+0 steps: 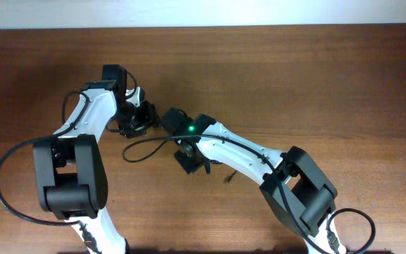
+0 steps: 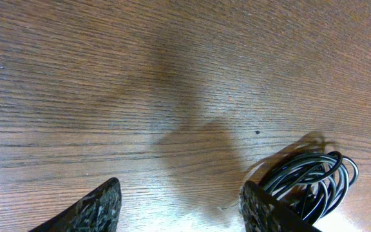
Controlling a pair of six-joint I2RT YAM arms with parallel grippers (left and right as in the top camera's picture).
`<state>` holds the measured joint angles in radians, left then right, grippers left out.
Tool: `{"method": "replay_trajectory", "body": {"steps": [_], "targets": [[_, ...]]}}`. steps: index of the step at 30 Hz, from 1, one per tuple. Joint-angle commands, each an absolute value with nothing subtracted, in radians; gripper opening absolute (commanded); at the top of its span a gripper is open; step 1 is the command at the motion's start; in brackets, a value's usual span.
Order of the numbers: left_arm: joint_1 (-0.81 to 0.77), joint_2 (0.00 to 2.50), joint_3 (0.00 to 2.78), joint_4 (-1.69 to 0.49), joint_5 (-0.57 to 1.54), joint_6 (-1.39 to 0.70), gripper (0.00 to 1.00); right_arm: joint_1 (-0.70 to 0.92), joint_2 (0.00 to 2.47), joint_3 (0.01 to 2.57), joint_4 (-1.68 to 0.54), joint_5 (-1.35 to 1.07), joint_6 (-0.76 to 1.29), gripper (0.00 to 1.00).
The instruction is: Untangle cables
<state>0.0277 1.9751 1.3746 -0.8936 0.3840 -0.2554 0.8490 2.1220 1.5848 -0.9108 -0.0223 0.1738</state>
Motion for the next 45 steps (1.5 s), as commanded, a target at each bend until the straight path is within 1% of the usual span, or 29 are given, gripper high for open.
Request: {"method": "replay_trajectory", "body": {"steps": [1,3,6,11,14,15,16,19,21,24,26,30,32,35,39,42,45], "targets": [[0.033,1.984,1.380,-0.891,0.377,-0.270,0.60,0.850,2.114,1.623,-0.919,0.025,0.160,0.31],[0.033,1.984,1.380,-0.891,0.377,-0.270,0.60,0.847,2.117,1.621,-0.936,0.064,0.160,0.38],[0.033,1.984,1.380,-0.891,0.377,-0.270,0.60,0.846,2.119,1.599,-0.933,0.031,0.161,0.37],[0.033,1.984,1.380,-0.891,0.377,-0.270,0.59,0.850,2.122,1.497,-0.805,0.035,0.161,0.37],[0.018,1.984,1.380,-0.883,0.377,-0.269,0.60,0.846,2.122,1.490,-0.806,0.038,0.161,0.37],[0.010,1.984,1.380,-0.876,0.376,-0.269,0.60,0.845,2.121,1.496,-0.805,0.038,0.161,0.13],[0.007,1.984,1.380,-0.873,0.376,-0.269,0.60,0.845,2.119,1.510,-0.813,0.030,0.161,0.04],[0.006,1.984,1.380,-0.873,0.376,-0.269,0.60,0.838,2.074,1.577,-0.868,-0.020,0.168,0.04],[0.007,1.984,1.380,-0.872,0.376,-0.269,0.60,0.813,2.011,1.615,-0.883,-0.125,0.158,0.04],[0.007,1.984,1.380,-0.872,0.376,-0.269,0.60,0.728,1.913,1.623,-0.867,-0.456,0.111,0.04],[0.007,1.984,1.380,-0.873,0.376,-0.269,0.60,0.638,1.899,1.620,-0.882,-0.675,0.111,0.04],[0.006,1.984,1.380,-0.873,0.376,-0.269,0.60,0.561,1.922,1.572,-0.865,-0.945,0.070,0.04],[0.006,1.984,1.380,-0.873,0.376,-0.269,0.60,0.540,1.923,1.495,-0.781,-1.082,0.056,0.04],[0.006,1.984,1.380,-0.873,0.376,-0.269,0.60,0.543,1.923,1.375,-0.665,-1.168,0.060,0.04],[0.006,1.984,1.380,-0.873,0.376,-0.269,0.61,0.534,1.924,1.276,-0.600,-1.170,0.060,0.05],[0.006,1.984,1.380,-0.873,0.376,-0.269,0.61,0.483,1.924,1.213,-0.570,-1.155,0.060,0.08],[0.006,1.984,1.380,-0.873,0.376,-0.269,0.60,0.438,1.924,1.187,-0.570,-1.069,0.071,0.11]]}}
